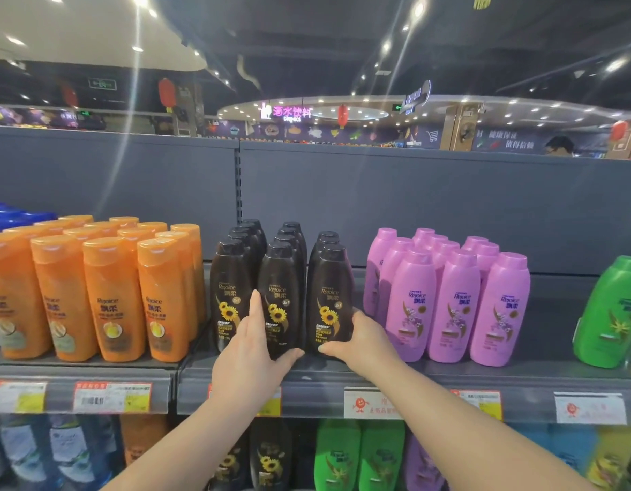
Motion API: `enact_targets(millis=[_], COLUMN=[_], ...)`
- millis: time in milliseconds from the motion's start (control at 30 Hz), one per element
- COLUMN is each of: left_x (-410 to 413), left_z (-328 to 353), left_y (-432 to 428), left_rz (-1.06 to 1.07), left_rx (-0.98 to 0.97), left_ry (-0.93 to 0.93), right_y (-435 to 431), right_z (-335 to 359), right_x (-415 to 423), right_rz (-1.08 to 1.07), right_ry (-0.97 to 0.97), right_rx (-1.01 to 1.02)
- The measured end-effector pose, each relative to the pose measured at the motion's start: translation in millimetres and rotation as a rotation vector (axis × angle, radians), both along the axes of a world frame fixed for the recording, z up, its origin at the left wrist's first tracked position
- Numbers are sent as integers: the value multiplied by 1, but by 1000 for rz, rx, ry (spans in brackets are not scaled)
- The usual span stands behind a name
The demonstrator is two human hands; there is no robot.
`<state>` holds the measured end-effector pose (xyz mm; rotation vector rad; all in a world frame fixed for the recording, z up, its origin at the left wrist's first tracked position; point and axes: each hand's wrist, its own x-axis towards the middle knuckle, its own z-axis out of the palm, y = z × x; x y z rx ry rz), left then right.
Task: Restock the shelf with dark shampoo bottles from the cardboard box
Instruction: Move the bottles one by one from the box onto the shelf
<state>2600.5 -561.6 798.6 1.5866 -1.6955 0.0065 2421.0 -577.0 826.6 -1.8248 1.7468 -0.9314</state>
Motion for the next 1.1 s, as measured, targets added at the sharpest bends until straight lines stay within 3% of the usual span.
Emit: enact_targets(millis=[700, 1100], left_x=[0, 2], left_z=[-1, 5], left_y=[3, 15], left_rz=[-7, -67], left_rx=[3, 90], left_ry=[6, 50], right_y=[-33, -10], right_z=[-2, 6], right_x=[5, 4], right_rz=[-20, -31], right_ry=[-38, 20], right_rx=[49, -13])
